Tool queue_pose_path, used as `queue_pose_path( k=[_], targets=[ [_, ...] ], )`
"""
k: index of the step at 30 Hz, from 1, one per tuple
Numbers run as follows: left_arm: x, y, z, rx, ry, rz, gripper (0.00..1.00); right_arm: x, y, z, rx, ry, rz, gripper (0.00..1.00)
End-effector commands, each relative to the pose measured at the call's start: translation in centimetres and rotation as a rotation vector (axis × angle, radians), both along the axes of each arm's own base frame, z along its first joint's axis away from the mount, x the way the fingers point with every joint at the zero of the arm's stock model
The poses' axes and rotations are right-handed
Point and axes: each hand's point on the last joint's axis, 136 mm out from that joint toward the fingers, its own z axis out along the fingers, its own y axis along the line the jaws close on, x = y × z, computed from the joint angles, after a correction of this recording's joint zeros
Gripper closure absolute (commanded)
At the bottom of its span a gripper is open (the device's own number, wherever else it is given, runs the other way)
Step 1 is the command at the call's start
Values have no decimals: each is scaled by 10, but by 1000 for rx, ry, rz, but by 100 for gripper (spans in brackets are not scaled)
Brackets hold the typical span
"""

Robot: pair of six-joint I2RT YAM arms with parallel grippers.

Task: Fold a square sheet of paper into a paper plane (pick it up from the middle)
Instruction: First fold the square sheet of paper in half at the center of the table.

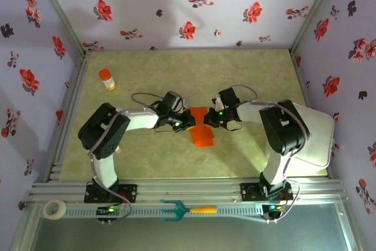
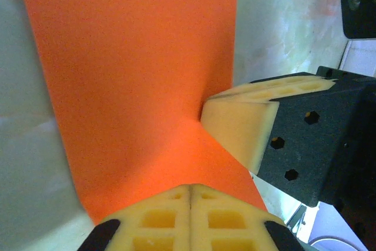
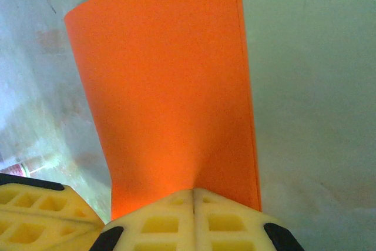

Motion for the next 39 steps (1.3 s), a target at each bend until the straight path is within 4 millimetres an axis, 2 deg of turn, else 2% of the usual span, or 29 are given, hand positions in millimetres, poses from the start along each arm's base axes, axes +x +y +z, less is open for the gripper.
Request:
queue_pose_path(
  k=[1,8,17,19,22,28,30,32,34,39],
  targets=[
    [-4,-8,1,-24,15,-22,100,-26,-32,-44,-174,122,-52,98],
    [-14,2,-23,34,52,-16,100,-27,-33,-43,-175,123,-52,98],
    [-32,32,-63,176,62,-33,100,-27,-33,-44,-175,124,-51,97],
    [-34,35,-66,183,61,-40,100,-27,-33,-44,-175,123,-51,98],
    [-32,34,-56,171,38,-36,100,-27,-34,-44,-176,123,-51,98],
    [-16,8,4,33,-54,-4,100,-26,-34,-43,-179,121,-54,98],
    [-16,0,15,0,-72,-11,100,-27,-35,-44,-185,121,-55,98],
    [-19,-7,15,-25,-73,-22,100,-27,-36,-44,-189,122,-55,98],
    [-24,-12,8,-57,-43,-27,100,-27,-36,-44,-189,118,-57,97],
    [-35,-6,-17,-33,10,-18,100,-27,-35,-44,-184,119,-55,98]
  ],
)
